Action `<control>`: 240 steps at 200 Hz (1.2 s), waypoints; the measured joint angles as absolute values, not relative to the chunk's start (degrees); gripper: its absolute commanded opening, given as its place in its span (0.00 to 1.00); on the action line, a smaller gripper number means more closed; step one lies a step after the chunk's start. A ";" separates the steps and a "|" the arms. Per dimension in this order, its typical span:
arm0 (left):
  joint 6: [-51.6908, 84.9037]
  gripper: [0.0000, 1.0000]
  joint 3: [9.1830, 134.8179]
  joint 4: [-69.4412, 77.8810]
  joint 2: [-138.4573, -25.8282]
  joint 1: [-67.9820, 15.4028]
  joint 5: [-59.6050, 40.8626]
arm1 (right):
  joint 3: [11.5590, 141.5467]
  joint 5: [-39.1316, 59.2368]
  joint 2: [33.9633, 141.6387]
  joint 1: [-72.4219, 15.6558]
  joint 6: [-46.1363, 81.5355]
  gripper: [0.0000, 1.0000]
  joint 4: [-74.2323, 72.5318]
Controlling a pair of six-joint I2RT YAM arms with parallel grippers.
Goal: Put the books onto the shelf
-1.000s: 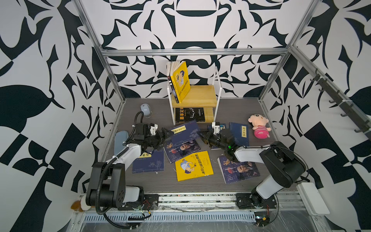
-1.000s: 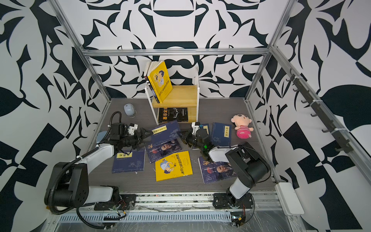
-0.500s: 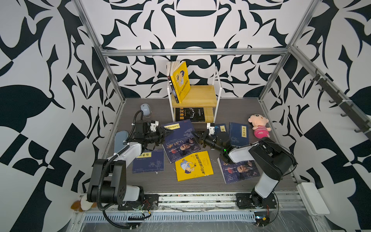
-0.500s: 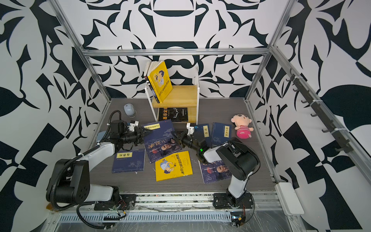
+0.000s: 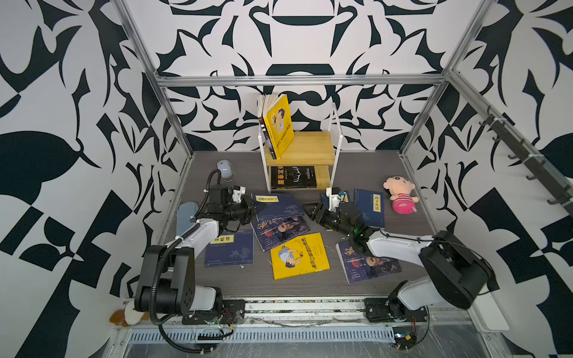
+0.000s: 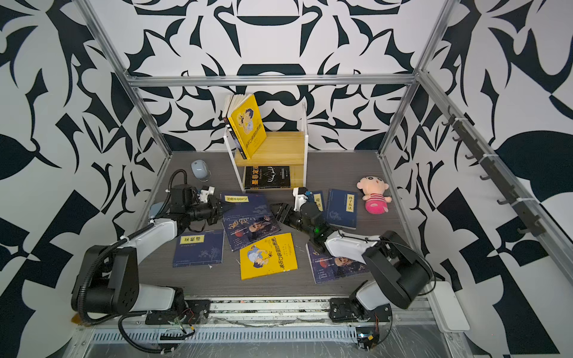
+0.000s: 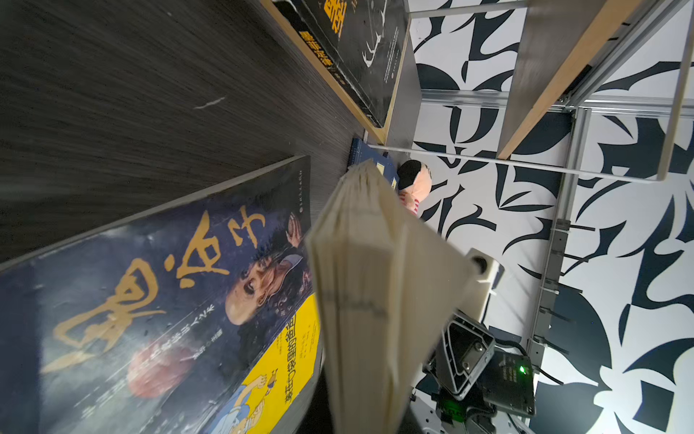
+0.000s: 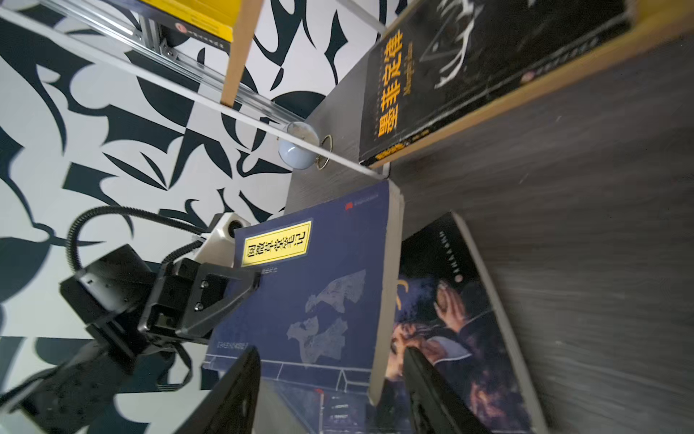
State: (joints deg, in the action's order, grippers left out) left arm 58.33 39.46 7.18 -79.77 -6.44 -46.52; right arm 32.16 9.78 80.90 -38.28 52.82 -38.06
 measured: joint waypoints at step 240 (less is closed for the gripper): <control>52.16 0.51 41.67 0.34 -79.68 -9.65 -49.10 | 43.88 -24.69 94.17 -61.69 -48.73 0.00 -34.30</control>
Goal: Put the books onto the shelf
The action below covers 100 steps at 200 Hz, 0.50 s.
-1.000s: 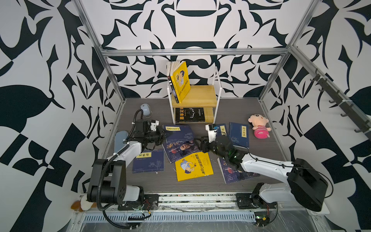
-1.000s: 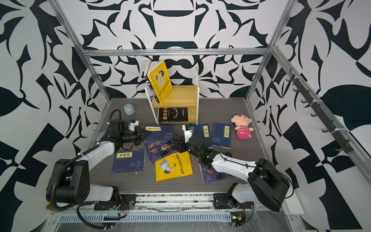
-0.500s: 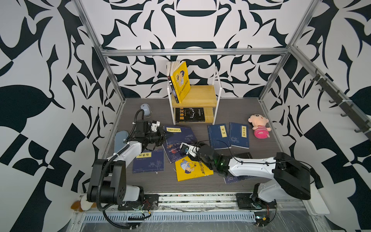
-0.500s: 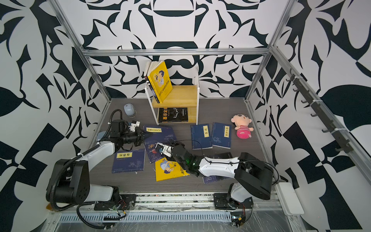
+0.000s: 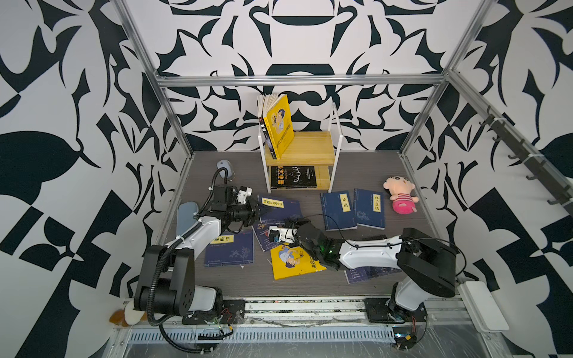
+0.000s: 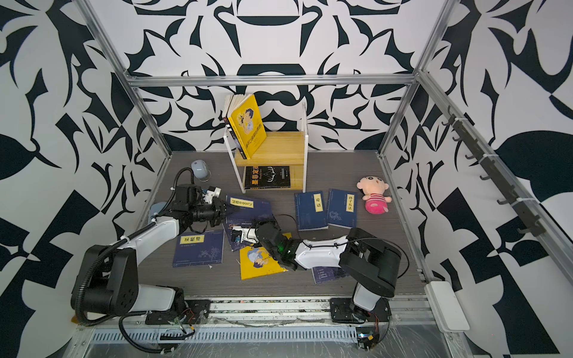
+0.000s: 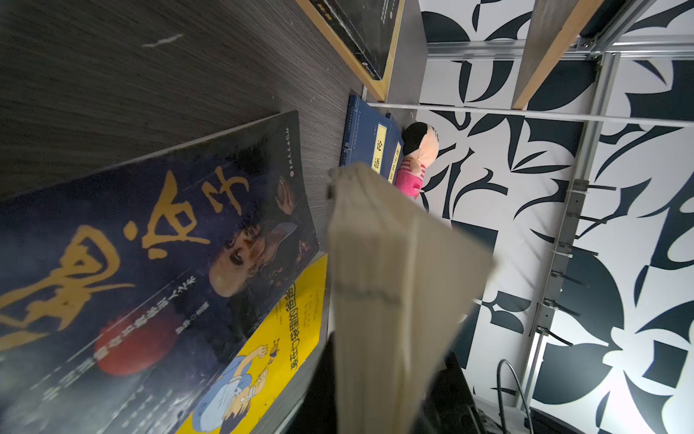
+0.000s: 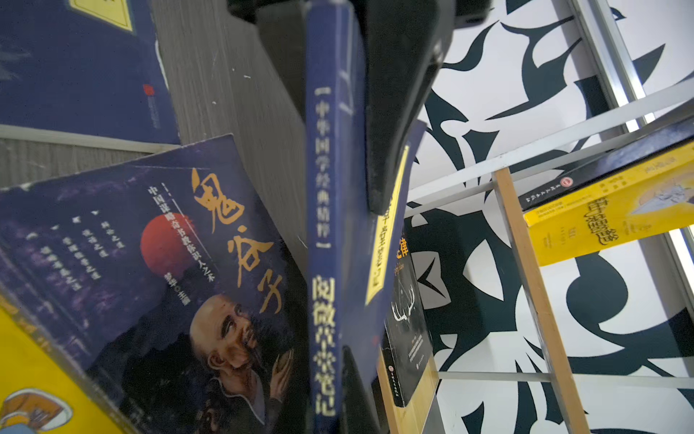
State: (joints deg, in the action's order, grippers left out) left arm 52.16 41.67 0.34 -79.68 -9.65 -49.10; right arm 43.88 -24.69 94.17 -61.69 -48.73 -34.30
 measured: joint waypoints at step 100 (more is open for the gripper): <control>39.83 0.98 44.42 -10.41 -71.22 -0.80 -40.23 | 52.21 -15.27 86.17 -49.39 -52.66 0.00 -13.30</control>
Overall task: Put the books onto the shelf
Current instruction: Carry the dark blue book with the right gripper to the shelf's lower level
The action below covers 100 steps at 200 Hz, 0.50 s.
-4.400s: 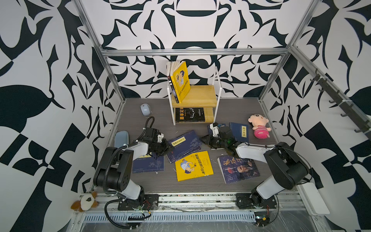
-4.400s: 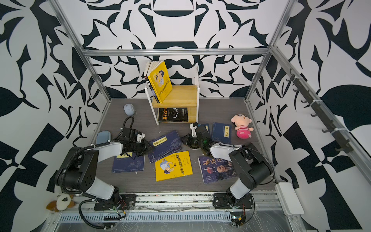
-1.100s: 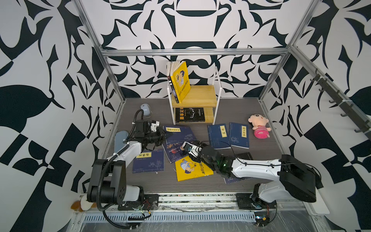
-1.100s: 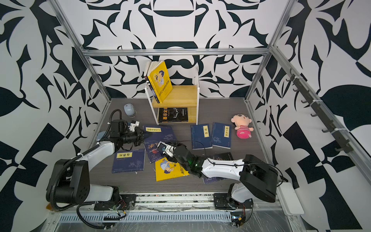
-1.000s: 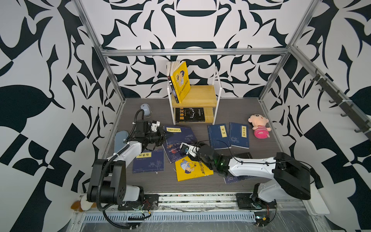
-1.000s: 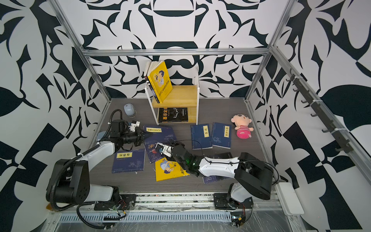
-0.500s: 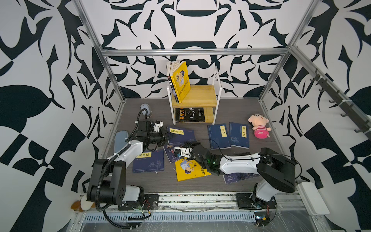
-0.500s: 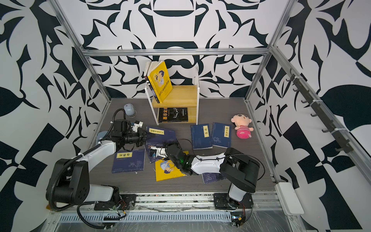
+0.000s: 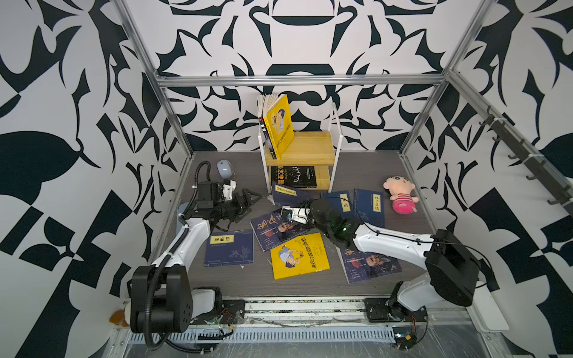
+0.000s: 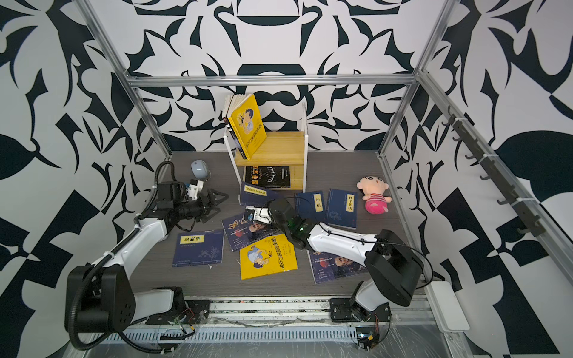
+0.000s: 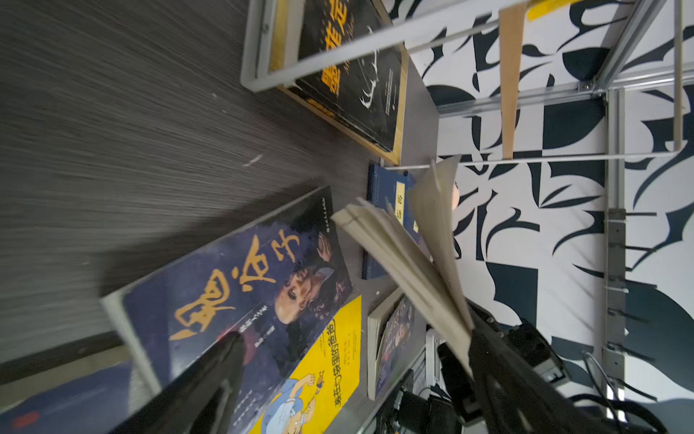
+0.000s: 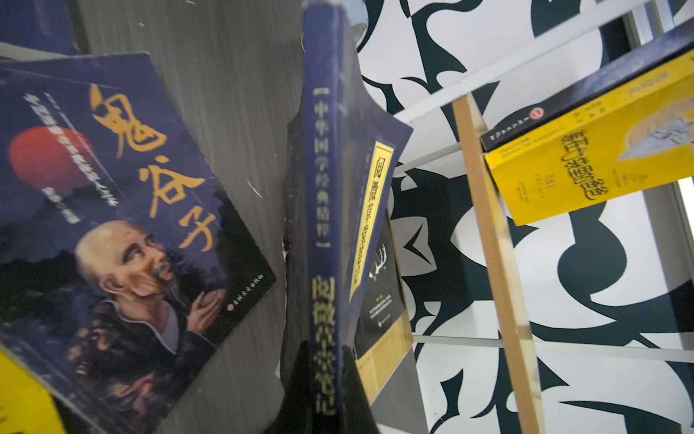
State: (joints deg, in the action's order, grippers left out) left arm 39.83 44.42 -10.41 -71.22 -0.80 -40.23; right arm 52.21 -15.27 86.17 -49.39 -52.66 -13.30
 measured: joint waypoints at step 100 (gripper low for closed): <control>30.50 1.00 44.75 -15.88 -63.44 9.21 -34.35 | 65.10 -15.40 99.85 -42.30 -66.98 0.00 -15.31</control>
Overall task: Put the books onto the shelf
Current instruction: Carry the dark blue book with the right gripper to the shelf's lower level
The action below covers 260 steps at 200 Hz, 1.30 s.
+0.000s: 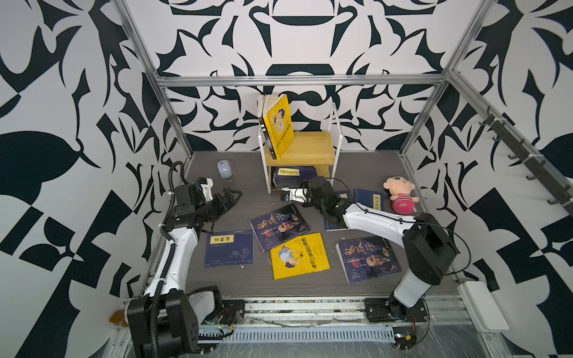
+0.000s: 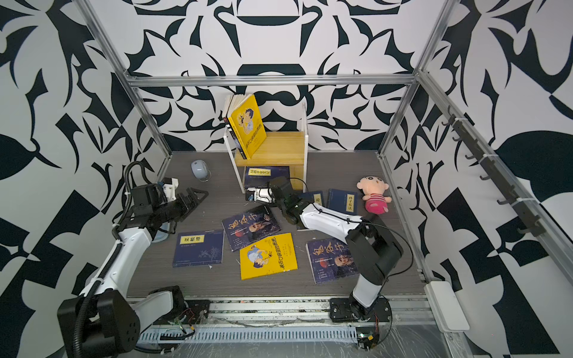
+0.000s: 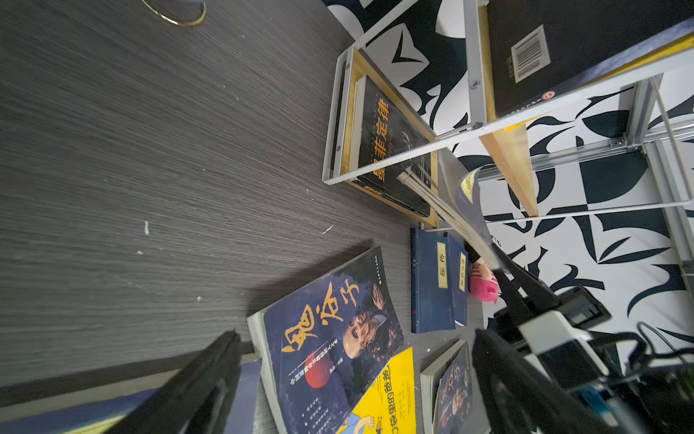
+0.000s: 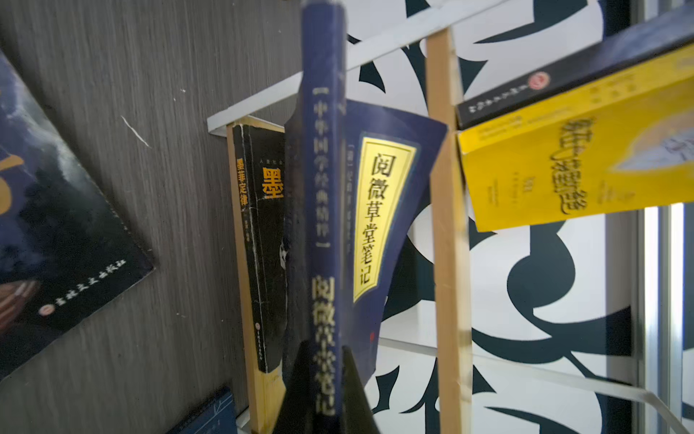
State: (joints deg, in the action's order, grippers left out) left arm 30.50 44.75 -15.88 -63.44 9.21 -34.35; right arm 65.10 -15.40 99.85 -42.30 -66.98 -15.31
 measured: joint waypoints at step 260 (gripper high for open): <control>27.53 1.00 44.75 -16.99 -61.93 12.10 -34.28 | 83.15 -13.45 120.18 -38.17 -68.16 0.28 -4.73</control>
